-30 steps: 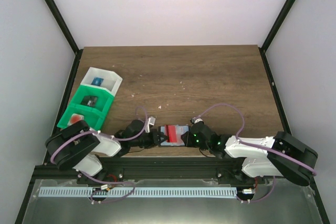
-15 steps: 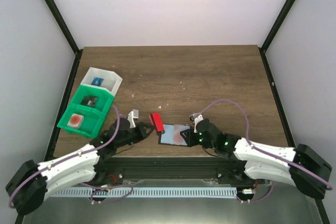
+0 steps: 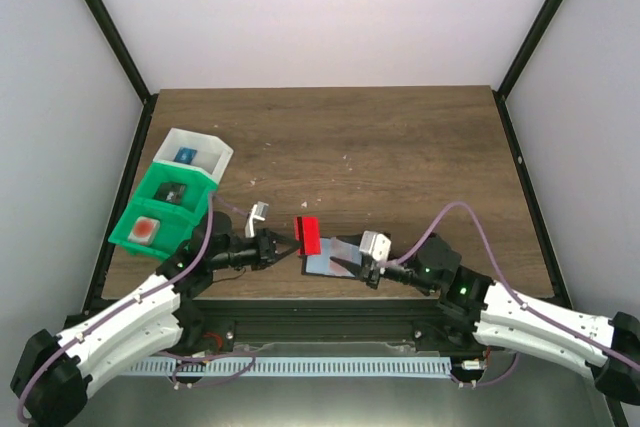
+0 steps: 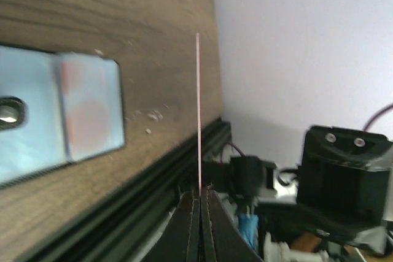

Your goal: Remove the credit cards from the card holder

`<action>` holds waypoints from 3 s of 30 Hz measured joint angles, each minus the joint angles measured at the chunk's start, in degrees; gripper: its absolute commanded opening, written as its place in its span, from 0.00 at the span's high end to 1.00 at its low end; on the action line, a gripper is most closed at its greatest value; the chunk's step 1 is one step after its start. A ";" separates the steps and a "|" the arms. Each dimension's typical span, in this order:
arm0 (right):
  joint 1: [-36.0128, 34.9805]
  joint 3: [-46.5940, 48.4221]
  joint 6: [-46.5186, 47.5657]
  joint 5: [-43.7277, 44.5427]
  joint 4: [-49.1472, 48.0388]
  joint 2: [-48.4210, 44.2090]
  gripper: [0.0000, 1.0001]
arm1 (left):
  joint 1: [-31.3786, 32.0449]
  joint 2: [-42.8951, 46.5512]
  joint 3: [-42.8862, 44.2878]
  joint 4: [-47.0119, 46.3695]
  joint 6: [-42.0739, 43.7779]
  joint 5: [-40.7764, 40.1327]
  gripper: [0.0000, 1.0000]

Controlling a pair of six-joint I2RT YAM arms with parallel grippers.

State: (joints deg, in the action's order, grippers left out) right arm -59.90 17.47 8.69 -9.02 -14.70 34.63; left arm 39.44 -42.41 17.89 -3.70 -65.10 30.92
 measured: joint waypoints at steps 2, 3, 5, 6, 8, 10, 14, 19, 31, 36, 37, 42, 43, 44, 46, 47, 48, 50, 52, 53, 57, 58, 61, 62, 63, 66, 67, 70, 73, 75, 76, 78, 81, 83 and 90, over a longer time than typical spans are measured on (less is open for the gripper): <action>-1.11 -0.42 6.03 -1.31 -1.03 1.05 0.54 | -0.04 -0.87 1.14 -0.02 -0.04 3.45 1.00; -1.51 -0.42 8.50 -1.60 -1.09 1.86 0.50 | -0.07 -1.46 1.81 0.04 0.02 5.11 1.00; -2.29 -0.13 13.88 -2.05 -0.81 4.24 0.44 | -0.07 -2.47 3.10 0.15 0.33 7.76 1.00; -2.73 0.09 16.15 -2.27 -0.24 5.27 0.42 | -0.09 -2.75 3.56 0.20 0.42 8.81 1.00; -3.80 0.48 20.94 -2.51 0.98 6.40 0.40 | -0.09 -2.91 3.93 0.13 0.50 10.58 1.00; -4.57 0.59 25.73 -2.91 1.97 6.38 0.40 | -0.09 -2.97 3.96 0.17 0.35 11.82 1.00; -5.14 0.48 33.18 -1.40 2.38 5.77 0.32 | -0.09 -3.58 3.96 -0.07 -0.74 14.05 1.00; -5.29 -0.31 39.85 0.20 -0.85 4.44 0.28 | -0.09 -3.63 3.50 -2.12 -3.39 16.11 1.00; -5.57 0.07 47.78 2.51 0.94 7.63 0.59 | -0.09 -6.86 1.81 -10.47 -11.43 18.86 1.00; -5.73 0.07 49.72 4.07 -1.07 8.48 0.98 | -0.20 -7.02 1.79 -11.50 -13.05 18.82 0.99; -5.84 0.07 50.36 4.17 -1.27 8.55 0.99 | -0.31 -6.97 1.79 -12.09 -13.57 18.80 0.91; -5.99 0.15 48.61 4.26 -2.86 8.46 0.99 | -0.33 -5.25 1.03 -13.14 -15.63 18.29 0.52; -5.99 0.17 47.10 4.24 -2.93 8.44 0.99 | -0.35 -4.42 1.05 -12.94 -15.63 17.66 0.48; -6.01 0.31 44.74 4.20 -2.84 8.37 0.99 | -0.39 -3.30 1.14 -12.33 -15.06 16.83 0.45; -6.05 0.92 38.73 4.15 -2.69 8.31 1.00 | -0.46 -1.03 2.01 -9.38 -12.46 14.53 0.43; -6.10 1.64 34.12 4.24 -2.43 8.24 0.99 | -0.46 -0.15 2.95 -7.19 -10.73 13.05 0.43; -6.14 2.36 29.97 4.59 -2.29 8.24 0.99 | -0.48 0.76 4.66 -4.00 -8.52 10.86 0.42; -6.23 4.57 19.19 5.75 -1.46 8.26 0.99 | -0.57 1.99 8.59 1.84 -3.54 6.21 0.42; -6.25 6.49 8.24 6.78 -1.70 8.37 1.00 | -0.59 3.17 13.29 7.45 2.23 0.81 0.42; -6.25 7.06 2.93 7.06 -2.10 8.52 1.00 | -0.59 3.69 15.23 9.70 4.79 -1.60 0.42; -6.25 7.96 -15.87 7.10 -3.37 11.06 0.99 | -0.61 5.29 20.68 17.59 13.62 -10.29 0.42; -6.25 8.00 -19.30 6.88 -3.67 11.91 0.99 | -0.63 5.55 21.70 19.54 15.50 -12.00 0.42; -6.25 8.02 -28.96 5.84 -4.68 14.43 0.99 | -0.68 5.92 23.39 23.45 19.82 -14.40 0.42; -6.25 8.02 -31.23 5.55 -5.20 14.91 0.99 | -0.68 6.03 23.52 24.04 20.76 -14.45 0.43; -6.16 8.02 -34.03 4.96 -6.16 15.45 0.99 | -0.68 6.25 23.58 24.83 22.05 -14.08 0.43; -5.14 8.98 -39.50 2.10 -8.52 17.66 1.00 | -0.68 6.60 23.58 26.10 24.87 -11.32 0.43; -4.66 9.84 -40.94 0.63 -9.03 18.91 1.00 | -0.68 6.71 23.58 26.16 25.75 -9.60 0.43; -3.56 11.45 -44.28 -3.08 -11.04 21.44 0.99 | -0.68 6.88 23.98 26.56 28.24 -4.33 0.43; -3.17 11.41 -47.36 -5.49 -12.85 21.53 1.00 | -0.68 6.93 24.83 26.77 29.92 0.28 0.43; -3.06 11.15 -49.57 -6.29 -14.88 21.07 0.99 | -0.68 7.28 25.05 26.86 30.49 2.23 0.44; -2.97 10.91 -50.56 -6.47 -16.20 20.85 0.99 | -0.68 7.58 25.07 27.06 30.62 2.54 0.45; -2.80 10.54 -52.50 -6.73 -18.51 20.94 0.99 | -0.68 8.15 25.35 27.69 30.64 2.16 0.47; -2.69 10.32 -55.78 -7.30 -23.19 23.47 0.99 | -0.68 8.20 28.50 30.77 30.64 -2.36 0.42; -2.67 10.54 -57.61 -7.50 -25.62 26.99 0.99 | -0.68 7.56 32.81 34.23 30.71 -8.31 0.40; -2.56 20.83 -61.55 -8.85 -27.78 46.36 0.99 | -0.72 5.33 50.03 44.17 32.89 -27.67 0.26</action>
State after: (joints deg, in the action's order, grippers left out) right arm -62.46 38.30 -52.86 -17.87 -42.48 80.99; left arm 38.72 -37.08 67.92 40.47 -32.21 3.25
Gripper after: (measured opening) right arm 0.017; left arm 0.725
